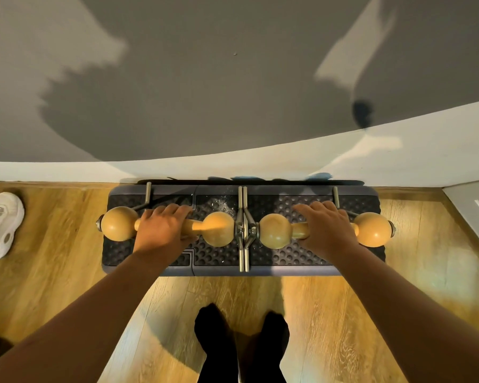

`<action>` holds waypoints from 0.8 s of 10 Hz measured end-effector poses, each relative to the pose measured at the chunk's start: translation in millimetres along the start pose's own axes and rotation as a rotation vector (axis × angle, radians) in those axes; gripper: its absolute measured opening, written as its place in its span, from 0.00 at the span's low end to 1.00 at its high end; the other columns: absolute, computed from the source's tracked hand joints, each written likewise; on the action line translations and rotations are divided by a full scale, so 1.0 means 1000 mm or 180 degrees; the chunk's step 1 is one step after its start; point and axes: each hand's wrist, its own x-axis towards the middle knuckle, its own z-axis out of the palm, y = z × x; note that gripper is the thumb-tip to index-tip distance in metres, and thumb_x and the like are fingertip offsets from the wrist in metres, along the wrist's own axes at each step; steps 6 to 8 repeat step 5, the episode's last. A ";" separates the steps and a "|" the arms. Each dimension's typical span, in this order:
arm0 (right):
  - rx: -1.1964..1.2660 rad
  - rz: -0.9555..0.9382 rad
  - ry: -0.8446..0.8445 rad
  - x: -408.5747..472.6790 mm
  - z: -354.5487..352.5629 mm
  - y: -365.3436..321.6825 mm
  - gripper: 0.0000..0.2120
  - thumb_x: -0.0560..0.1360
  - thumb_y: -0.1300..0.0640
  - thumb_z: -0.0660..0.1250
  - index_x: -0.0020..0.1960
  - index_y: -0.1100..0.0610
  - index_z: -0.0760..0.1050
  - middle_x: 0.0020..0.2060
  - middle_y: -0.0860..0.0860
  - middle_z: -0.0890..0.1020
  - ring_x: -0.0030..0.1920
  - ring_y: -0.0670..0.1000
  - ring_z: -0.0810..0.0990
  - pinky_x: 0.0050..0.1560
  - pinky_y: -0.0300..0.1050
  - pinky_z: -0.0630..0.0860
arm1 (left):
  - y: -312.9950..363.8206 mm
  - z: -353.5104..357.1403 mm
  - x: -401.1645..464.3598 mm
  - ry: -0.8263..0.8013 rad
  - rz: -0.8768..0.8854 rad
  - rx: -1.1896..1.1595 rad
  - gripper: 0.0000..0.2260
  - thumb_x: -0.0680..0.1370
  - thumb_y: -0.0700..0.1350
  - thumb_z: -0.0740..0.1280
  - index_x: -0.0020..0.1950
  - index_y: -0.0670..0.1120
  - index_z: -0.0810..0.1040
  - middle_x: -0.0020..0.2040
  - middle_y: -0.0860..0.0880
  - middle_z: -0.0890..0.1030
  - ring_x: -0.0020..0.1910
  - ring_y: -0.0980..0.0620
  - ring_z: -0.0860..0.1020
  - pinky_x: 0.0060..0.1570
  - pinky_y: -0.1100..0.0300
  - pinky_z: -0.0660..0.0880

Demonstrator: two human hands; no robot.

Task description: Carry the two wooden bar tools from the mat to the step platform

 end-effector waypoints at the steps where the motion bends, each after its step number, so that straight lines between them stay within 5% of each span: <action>1: 0.0076 0.0055 -0.0105 0.000 -0.004 0.000 0.44 0.68 0.42 0.79 0.79 0.45 0.63 0.66 0.50 0.77 0.69 0.57 0.70 0.65 0.58 0.71 | 0.001 0.001 -0.008 0.0027 0.0092 -0.0096 0.33 0.71 0.55 0.79 0.74 0.50 0.74 0.66 0.47 0.80 0.66 0.41 0.76 0.71 0.39 0.65; 3: 0.0374 0.0091 -0.0411 -0.012 -0.014 -0.004 0.51 0.68 0.47 0.80 0.82 0.43 0.54 0.73 0.51 0.71 0.78 0.59 0.60 0.73 0.61 0.66 | 0.002 -0.006 -0.033 0.0034 0.0262 -0.0277 0.38 0.73 0.49 0.78 0.80 0.49 0.67 0.76 0.46 0.72 0.77 0.40 0.67 0.78 0.36 0.53; 5: 0.1176 -0.0176 0.0299 -0.044 -0.056 -0.015 0.41 0.71 0.55 0.78 0.80 0.49 0.64 0.69 0.53 0.77 0.74 0.58 0.69 0.68 0.59 0.73 | 0.014 -0.038 -0.059 0.0501 0.0310 -0.0481 0.32 0.72 0.26 0.70 0.75 0.45 0.74 0.73 0.42 0.76 0.73 0.38 0.73 0.75 0.37 0.61; 8: 0.1176 -0.0176 0.0299 -0.044 -0.056 -0.015 0.41 0.71 0.55 0.78 0.80 0.49 0.64 0.69 0.53 0.77 0.74 0.58 0.69 0.68 0.59 0.73 | 0.014 -0.038 -0.059 0.0501 0.0310 -0.0481 0.32 0.72 0.26 0.70 0.75 0.45 0.74 0.73 0.42 0.76 0.73 0.38 0.73 0.75 0.37 0.61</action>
